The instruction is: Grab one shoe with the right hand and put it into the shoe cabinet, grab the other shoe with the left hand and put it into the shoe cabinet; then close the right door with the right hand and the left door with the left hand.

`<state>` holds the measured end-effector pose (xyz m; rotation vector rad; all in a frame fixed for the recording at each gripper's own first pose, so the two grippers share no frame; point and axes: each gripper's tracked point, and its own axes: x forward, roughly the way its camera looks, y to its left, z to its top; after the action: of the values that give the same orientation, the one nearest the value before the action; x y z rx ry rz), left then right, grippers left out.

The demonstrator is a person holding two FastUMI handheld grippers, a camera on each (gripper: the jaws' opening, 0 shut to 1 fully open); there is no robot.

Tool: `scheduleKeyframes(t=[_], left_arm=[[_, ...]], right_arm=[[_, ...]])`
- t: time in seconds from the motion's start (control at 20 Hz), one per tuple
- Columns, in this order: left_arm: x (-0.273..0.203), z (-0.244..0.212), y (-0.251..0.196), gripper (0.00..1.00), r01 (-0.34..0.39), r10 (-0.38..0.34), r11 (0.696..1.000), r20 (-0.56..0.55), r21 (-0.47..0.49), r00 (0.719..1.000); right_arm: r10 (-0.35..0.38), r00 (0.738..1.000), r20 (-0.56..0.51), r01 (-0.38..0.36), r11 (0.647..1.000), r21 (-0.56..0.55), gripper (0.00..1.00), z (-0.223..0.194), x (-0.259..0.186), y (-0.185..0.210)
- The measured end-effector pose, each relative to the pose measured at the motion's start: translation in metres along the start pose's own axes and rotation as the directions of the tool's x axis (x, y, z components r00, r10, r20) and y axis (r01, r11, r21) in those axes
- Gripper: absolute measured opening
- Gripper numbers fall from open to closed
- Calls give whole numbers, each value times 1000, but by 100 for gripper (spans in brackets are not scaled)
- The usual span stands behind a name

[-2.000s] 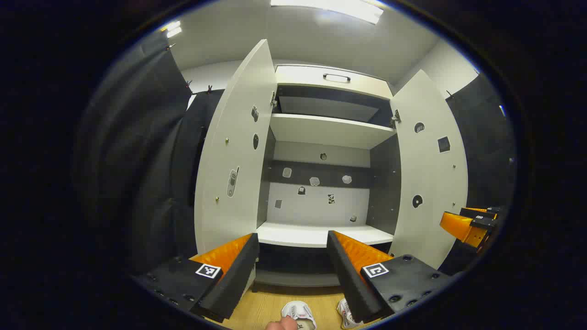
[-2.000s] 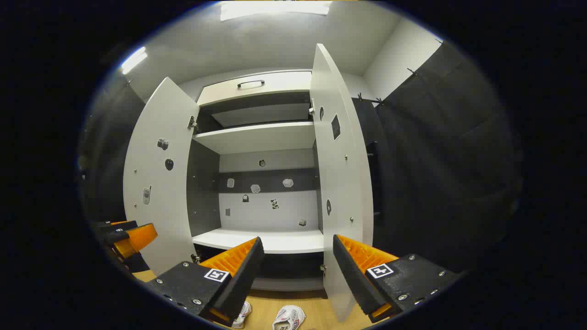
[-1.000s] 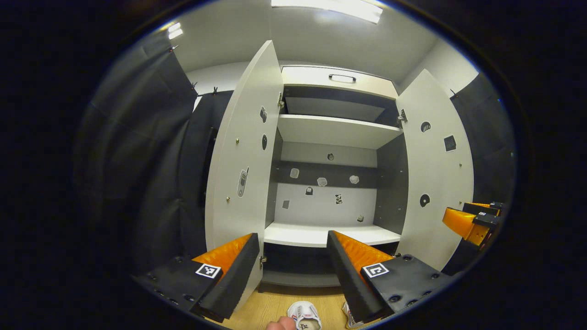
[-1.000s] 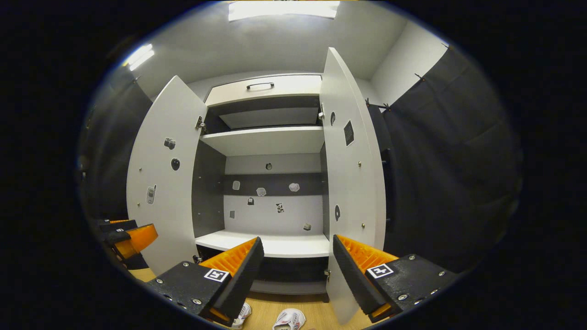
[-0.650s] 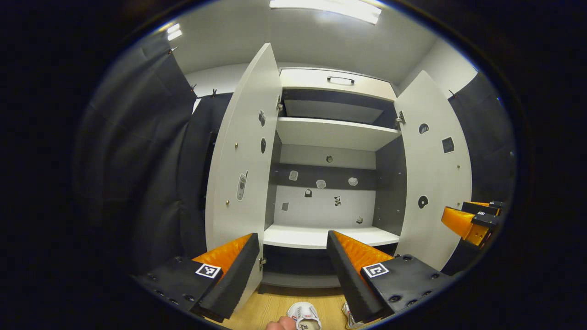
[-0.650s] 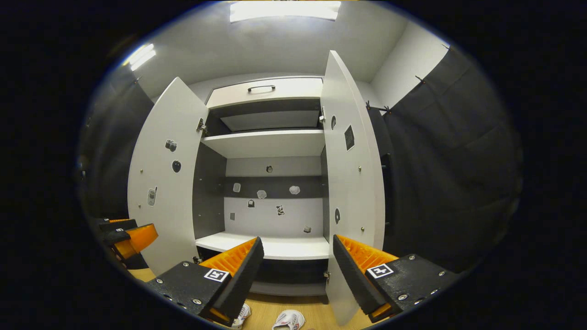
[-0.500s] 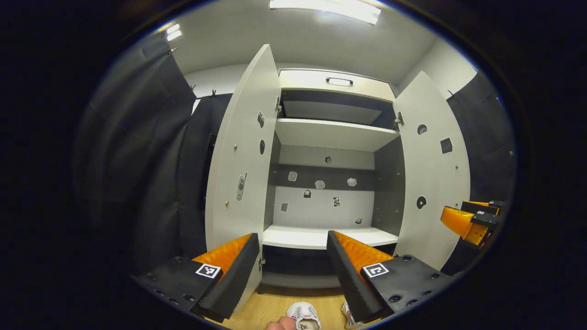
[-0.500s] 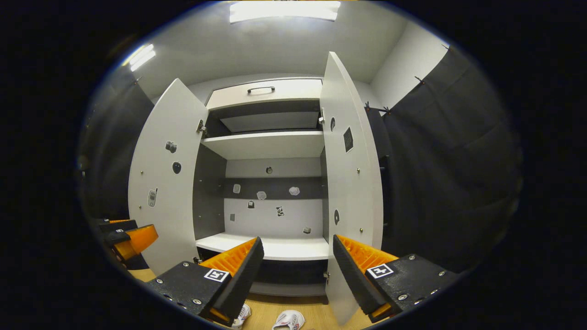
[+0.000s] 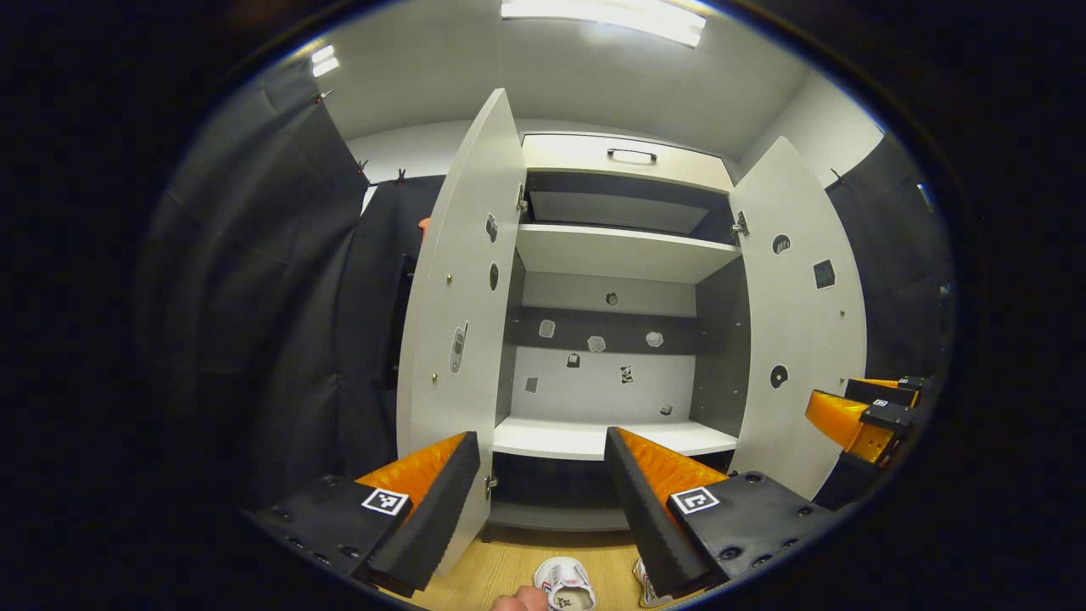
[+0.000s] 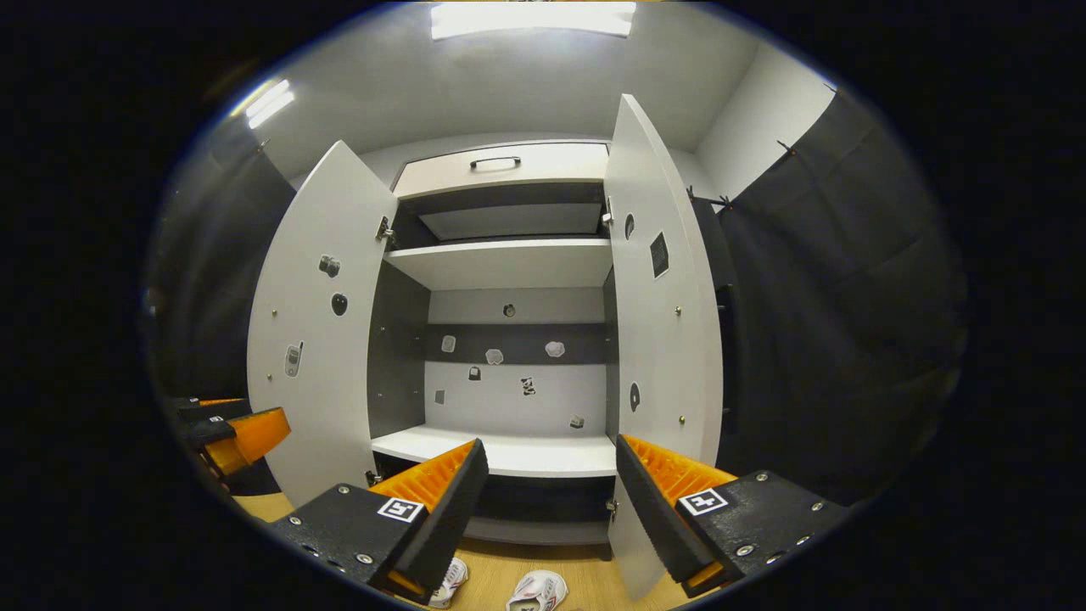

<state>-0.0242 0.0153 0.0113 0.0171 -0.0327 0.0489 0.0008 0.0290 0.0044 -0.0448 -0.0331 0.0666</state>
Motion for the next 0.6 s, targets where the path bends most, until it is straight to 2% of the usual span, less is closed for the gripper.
scheduleKeyframes(t=[0.15,0.35,0.4,0.45,0.6], left_arm=[[-6,0,2,96,-7,7,1000,-5,-3,1000],[-13,-4,7,96,-18,18,1000,-13,-5,1000],[-15,-5,7,99,-18,18,1000,-17,-12,1000],[-16,-6,8,96,-18,18,1000,-22,-20,1000],[-20,-11,11,96,-26,25,999,-34,-28,999]], right_arm=[[-15,996,-85,13,1000,-26,94,-51,13,1],[-38,967,-251,18,996,-83,94,-160,24,0],[-49,951,-305,16,994,-111,94,-196,23,-1],[-45,930,-364,-2,992,-127,94,-231,19,1],[-59,842,-536,-54,980,-193,94,-328,-1,4]])
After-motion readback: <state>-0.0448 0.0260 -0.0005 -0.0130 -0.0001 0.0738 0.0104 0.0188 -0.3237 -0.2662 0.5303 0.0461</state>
